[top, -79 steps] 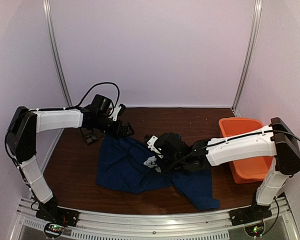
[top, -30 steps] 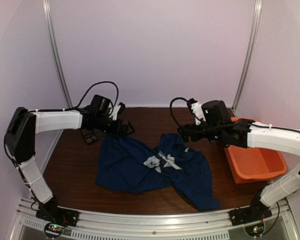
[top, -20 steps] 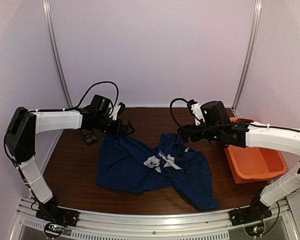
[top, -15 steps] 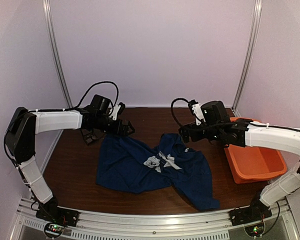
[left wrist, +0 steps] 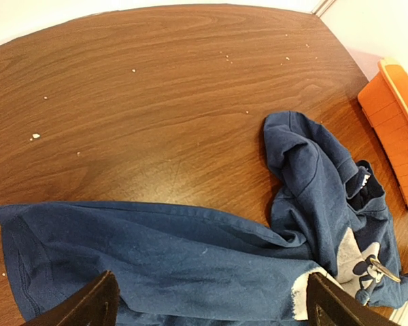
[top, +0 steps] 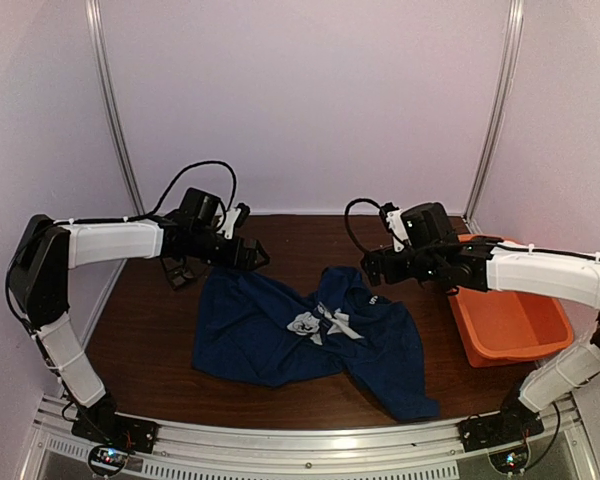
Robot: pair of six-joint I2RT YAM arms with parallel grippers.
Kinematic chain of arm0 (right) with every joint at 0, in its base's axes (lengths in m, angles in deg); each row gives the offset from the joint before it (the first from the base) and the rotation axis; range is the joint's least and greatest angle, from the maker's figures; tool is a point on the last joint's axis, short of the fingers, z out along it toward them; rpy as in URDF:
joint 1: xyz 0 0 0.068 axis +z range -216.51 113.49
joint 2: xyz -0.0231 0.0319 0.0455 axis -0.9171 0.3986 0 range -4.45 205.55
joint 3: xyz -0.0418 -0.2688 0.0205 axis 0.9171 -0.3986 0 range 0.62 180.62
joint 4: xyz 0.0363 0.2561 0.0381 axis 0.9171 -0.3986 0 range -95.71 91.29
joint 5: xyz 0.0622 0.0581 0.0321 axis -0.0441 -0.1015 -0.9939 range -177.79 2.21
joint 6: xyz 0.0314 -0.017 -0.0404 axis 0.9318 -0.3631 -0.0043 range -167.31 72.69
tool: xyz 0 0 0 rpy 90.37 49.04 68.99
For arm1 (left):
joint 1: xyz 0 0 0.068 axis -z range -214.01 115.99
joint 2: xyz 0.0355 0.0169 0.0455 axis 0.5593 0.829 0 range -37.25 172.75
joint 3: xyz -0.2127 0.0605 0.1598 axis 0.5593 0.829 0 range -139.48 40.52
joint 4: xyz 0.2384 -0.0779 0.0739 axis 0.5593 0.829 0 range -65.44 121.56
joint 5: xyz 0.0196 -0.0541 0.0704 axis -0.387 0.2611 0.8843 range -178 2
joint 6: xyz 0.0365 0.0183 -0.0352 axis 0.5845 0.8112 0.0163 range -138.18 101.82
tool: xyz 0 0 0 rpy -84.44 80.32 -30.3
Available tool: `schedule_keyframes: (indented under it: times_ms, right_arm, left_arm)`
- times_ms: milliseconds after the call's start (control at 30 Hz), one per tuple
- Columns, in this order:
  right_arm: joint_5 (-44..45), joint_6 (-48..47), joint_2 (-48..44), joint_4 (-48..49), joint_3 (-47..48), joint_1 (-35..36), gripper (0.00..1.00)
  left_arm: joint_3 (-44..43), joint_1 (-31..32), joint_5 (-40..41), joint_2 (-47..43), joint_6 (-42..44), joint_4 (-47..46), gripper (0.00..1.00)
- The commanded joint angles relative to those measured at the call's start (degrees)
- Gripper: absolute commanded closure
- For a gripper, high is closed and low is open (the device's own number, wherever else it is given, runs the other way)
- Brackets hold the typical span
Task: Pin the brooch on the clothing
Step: Pick up the clothing with brooches from the center of the board.
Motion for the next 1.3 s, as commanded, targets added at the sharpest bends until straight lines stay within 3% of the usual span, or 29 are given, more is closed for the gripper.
schedule_keyframes:
  times_ms: [0,600,1267]
  right_arm:
    - [0.0,0.6,0.4,-1.7,0.2,-1.2,0.0]
    - [-5.7,1.1,4.4,-2.5,-1.4,-3.0,0.0]
    - [-15.1,3.5,21.3,-4.0,10.9,-4.7,0.05]
  left_arm:
    - [0.5,-0.4,0.4,-1.5,0.1,-1.9,0.02]
    - [-2.0,-0.8,8.7,1.7,2.6,3.2,0.02]
    - [-5.2,-0.8,16.2,7.0,4.1,9.9,0.02]
